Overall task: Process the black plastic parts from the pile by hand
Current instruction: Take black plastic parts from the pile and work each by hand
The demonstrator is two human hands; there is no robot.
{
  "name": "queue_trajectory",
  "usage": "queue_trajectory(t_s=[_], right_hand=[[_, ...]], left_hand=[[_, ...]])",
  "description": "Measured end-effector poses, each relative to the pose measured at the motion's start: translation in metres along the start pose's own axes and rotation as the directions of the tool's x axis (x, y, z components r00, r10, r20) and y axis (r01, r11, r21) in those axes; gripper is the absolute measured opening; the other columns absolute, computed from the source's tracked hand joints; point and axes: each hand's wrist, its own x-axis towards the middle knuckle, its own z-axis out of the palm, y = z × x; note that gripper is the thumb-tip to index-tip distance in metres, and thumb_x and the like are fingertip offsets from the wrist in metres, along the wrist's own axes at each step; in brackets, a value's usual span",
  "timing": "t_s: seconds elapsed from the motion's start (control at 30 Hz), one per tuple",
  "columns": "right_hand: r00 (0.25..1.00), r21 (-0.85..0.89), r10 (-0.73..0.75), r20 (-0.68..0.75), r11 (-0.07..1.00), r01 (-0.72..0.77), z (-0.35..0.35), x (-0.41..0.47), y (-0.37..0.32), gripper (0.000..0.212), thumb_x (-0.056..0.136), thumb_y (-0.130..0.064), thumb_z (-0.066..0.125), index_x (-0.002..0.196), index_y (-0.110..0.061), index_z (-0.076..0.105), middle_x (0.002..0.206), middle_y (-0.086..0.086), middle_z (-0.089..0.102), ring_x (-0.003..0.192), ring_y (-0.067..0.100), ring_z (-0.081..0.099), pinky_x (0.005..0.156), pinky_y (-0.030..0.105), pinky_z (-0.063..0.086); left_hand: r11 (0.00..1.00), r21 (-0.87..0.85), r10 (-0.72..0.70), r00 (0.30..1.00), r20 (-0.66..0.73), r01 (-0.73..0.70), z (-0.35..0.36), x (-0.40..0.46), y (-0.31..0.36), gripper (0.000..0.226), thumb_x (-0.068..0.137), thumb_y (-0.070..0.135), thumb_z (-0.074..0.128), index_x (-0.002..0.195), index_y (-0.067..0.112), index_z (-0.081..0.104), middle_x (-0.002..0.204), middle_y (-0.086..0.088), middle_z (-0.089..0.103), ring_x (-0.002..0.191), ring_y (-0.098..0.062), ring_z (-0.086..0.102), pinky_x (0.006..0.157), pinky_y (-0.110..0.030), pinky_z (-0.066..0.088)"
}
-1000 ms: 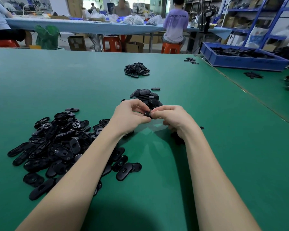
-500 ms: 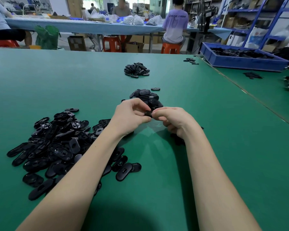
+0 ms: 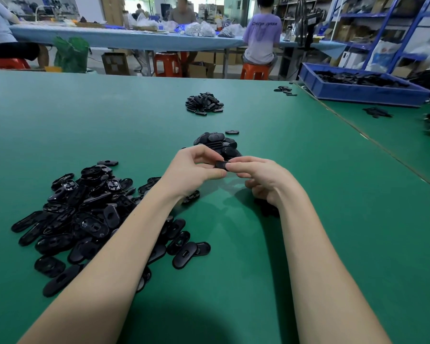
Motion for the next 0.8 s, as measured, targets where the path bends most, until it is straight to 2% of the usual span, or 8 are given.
queue_trajectory(t_s=[0.1, 0.23, 0.37, 0.47, 0.53, 0.6, 0.7, 0.8], right_hand=[[0.996, 0.064, 0.014, 0.091, 0.998, -0.019, -0.0021, -0.0011, -0.0007, 0.011, 0.081, -0.027, 0.083, 0.088, -0.026, 0.076, 0.06, -0.013, 0.057, 0.045, 0.005, 0.034, 0.039, 0.017, 0.018], [0.989, 0.161, 0.032, 0.145, 0.985, -0.055, -0.0009, -0.0032, -0.0018, 0.014, 0.084, -0.022, 0.08, 0.092, -0.025, 0.069, 0.061, -0.014, 0.059, 0.043, 0.002, 0.035, 0.037, 0.015, 0.017], [0.988, 0.184, 0.034, 0.151, 0.981, -0.062, -0.0006, -0.0053, -0.002, 0.011, 0.085, -0.023, 0.08, 0.091, -0.025, 0.07, 0.065, -0.012, 0.064, 0.043, 0.002, 0.036, 0.037, 0.014, 0.018], [0.989, 0.193, 0.046, 0.14, 0.979, -0.073, 0.0, -0.0055, -0.0032, 0.008, 0.085, -0.027, 0.078, 0.088, -0.023, 0.073, 0.074, -0.009, 0.071, 0.043, 0.002, 0.036, 0.04, 0.015, 0.017], [0.992, 0.172, 0.034, 0.121, 0.984, -0.055, 0.0001, -0.0053, -0.0036, 0.008, 0.085, -0.028, 0.076, 0.089, -0.021, 0.073, 0.072, -0.01, 0.071, 0.044, 0.002, 0.035, 0.039, 0.015, 0.018], [0.995, 0.111, -0.003, 0.103, 0.994, -0.009, -0.0004, -0.005, -0.0035, 0.007, 0.086, -0.027, 0.074, 0.088, -0.021, 0.075, 0.068, -0.011, 0.068, 0.046, 0.003, 0.033, 0.039, 0.016, 0.019], [0.996, 0.012, -0.051, 0.071, 0.999, 0.05, -0.0021, -0.0048, -0.0027, 0.01, 0.086, -0.026, 0.074, 0.091, -0.019, 0.079, 0.076, -0.006, 0.069, 0.048, 0.005, 0.033, 0.04, 0.017, 0.02], [0.996, -0.008, -0.053, 0.076, 0.999, 0.053, -0.004, -0.0043, -0.0018, 0.011, 0.085, -0.025, 0.075, 0.091, -0.018, 0.081, 0.079, -0.004, 0.074, 0.046, 0.005, 0.033, 0.04, 0.016, 0.021]], left_hand=[[0.995, -0.094, -0.032, 0.998, 0.051, 0.037, -0.0032, -0.0006, 0.0017, 0.026, 0.076, -0.004, 0.082, 0.09, 0.015, 0.071, 0.088, -0.002, 0.078, 0.082, -0.01, 0.073, 0.078, -0.017, 0.055], [0.972, -0.21, -0.081, 0.99, 0.111, 0.103, -0.0048, -0.0008, 0.0049, 0.023, 0.081, -0.009, 0.073, 0.093, 0.011, 0.069, 0.089, -0.005, 0.076, 0.085, -0.015, 0.07, 0.09, -0.025, 0.057], [0.938, -0.311, -0.121, 0.984, 0.129, 0.156, -0.0062, -0.0004, 0.0082, 0.024, 0.084, -0.015, 0.064, 0.09, 0.007, 0.071, 0.084, -0.009, 0.074, 0.079, -0.019, 0.071, 0.079, -0.022, 0.058], [0.945, -0.288, -0.125, 0.985, 0.119, 0.154, -0.007, -0.0007, 0.0079, 0.024, 0.085, -0.014, 0.065, 0.09, 0.009, 0.073, 0.09, -0.011, 0.076, 0.081, -0.018, 0.072, 0.085, -0.024, 0.059], [0.96, -0.24, -0.119, 0.987, 0.111, 0.142, -0.0074, -0.0007, 0.0072, 0.024, 0.085, -0.012, 0.067, 0.091, 0.011, 0.073, 0.094, -0.011, 0.077, 0.082, -0.017, 0.071, 0.091, -0.026, 0.058], [0.966, -0.217, -0.118, 0.987, 0.112, 0.14, -0.0076, -0.0005, 0.0068, 0.025, 0.084, -0.01, 0.068, 0.091, 0.012, 0.074, 0.093, -0.009, 0.077, 0.083, -0.016, 0.071, 0.093, -0.027, 0.057], [0.97, -0.198, -0.124, 0.987, 0.107, 0.143, -0.0074, -0.0003, 0.0066, 0.025, 0.084, -0.01, 0.068, 0.089, 0.014, 0.075, 0.09, -0.007, 0.077, 0.081, -0.016, 0.071, 0.095, -0.03, 0.056], [0.972, -0.182, -0.127, 0.986, 0.11, 0.146, -0.007, -0.0004, 0.007, 0.024, 0.084, -0.008, 0.069, 0.09, 0.014, 0.075, 0.089, -0.007, 0.077, 0.083, -0.015, 0.072, 0.095, -0.03, 0.056]])
